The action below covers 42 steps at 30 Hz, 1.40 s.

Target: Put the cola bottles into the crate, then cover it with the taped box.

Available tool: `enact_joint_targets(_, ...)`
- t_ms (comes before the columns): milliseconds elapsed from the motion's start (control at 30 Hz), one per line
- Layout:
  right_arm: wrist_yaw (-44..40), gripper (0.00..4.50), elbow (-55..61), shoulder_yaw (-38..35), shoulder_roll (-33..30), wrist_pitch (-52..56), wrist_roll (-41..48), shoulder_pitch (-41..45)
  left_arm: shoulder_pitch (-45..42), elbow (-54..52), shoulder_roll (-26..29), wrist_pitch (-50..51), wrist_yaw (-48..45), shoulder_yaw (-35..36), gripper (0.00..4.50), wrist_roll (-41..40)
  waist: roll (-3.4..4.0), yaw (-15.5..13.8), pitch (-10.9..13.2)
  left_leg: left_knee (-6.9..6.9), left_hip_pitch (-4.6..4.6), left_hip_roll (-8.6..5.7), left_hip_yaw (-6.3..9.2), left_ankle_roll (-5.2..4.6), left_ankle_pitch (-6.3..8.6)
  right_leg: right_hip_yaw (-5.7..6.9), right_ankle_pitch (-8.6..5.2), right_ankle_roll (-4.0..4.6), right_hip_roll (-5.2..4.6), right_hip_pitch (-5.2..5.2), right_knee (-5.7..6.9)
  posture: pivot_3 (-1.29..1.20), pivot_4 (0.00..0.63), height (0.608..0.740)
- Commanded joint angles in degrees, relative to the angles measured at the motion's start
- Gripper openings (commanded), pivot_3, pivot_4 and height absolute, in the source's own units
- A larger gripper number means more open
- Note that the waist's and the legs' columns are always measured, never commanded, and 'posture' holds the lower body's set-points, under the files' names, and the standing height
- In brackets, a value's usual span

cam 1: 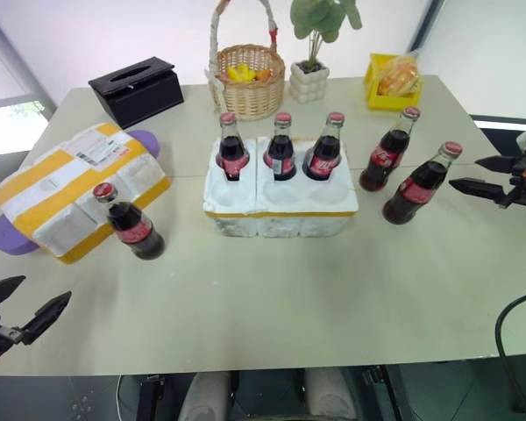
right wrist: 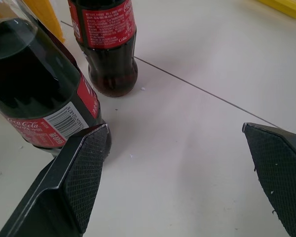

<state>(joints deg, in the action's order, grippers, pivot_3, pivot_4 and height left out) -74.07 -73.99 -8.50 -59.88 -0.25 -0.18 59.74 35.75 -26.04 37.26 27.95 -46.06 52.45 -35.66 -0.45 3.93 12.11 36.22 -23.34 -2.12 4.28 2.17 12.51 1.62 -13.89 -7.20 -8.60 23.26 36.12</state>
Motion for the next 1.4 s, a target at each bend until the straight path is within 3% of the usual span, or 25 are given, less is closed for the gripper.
enact_joint_targets(33,-0.06,4.50,0.26,-1.40,-1.27,-0.05,1.13,1.27,0.28,-1.12,0.08,-0.49,0.38,0.99,4.45,-0.18,0.00,-0.01,0.00,0.00,0.00,0.00,0.00,0.00,0.00,0.00,0.00,0.00,0.00,0.00,0.00,0.00,0.150,0.740)
enact_joint_targets(533,0.73,4.50,0.48,-2.48,-1.28,0.77,2.07,0.21,-0.14,0.38,1.02,0.49,0.24,1.63,4.45,0.27,0.00,0.00,0.00,0.00,0.00,0.00,0.00,0.00,0.00,0.00,0.00,0.00,0.00,0.00,0.00,0.00,0.150,0.740)
enact_joint_targets(667,0.59,4.50,0.49,-2.42,-1.24,0.59,1.98,-0.12,-1.40,-0.19,1.37,1.46,0.09,2.19,4.45,-2.02,0.00,0.00,0.00,0.01,0.00,0.00,0.00,0.00,0.00,0.00,0.00,0.00,0.00,0.00,0.01,0.00,0.150,0.740)
enact_joint_targets(867,-0.64,4.50,0.93,-1.71,-1.96,0.85,1.43,1.34,-3.47,-1.72,0.87,6.58,1.14,5.09,4.45,-11.65,0.00,0.05,0.00,0.01,0.00,0.00,0.01,0.00,0.00,0.00,0.00,0.00,0.00,0.00,0.01,0.00,0.150,0.740)
enact_joint_targets(1033,-3.47,4.50,1.50,-1.64,-4.02,2.06,1.66,3.95,-1.90,-3.64,1.73,7.21,-0.40,4.08,4.45,-12.82,0.04,0.01,0.02,-0.01,-0.01,0.00,-0.03,0.00,0.00,-0.03,0.00,0.00,0.00,0.04,0.01,0.00,0.150,0.740)
enact_joint_targets(1400,-16.72,4.50,6.96,-0.67,-8.25,5.88,3.70,9.08,-8.48,-1.29,5.21,6.59,-0.52,-2.23,4.45,-11.15,0.05,0.01,0.01,-0.02,0.00,0.02,-0.10,0.01,0.00,-0.07,0.00,0.00,0.00,0.06,0.02,0.00,0.150,0.740)
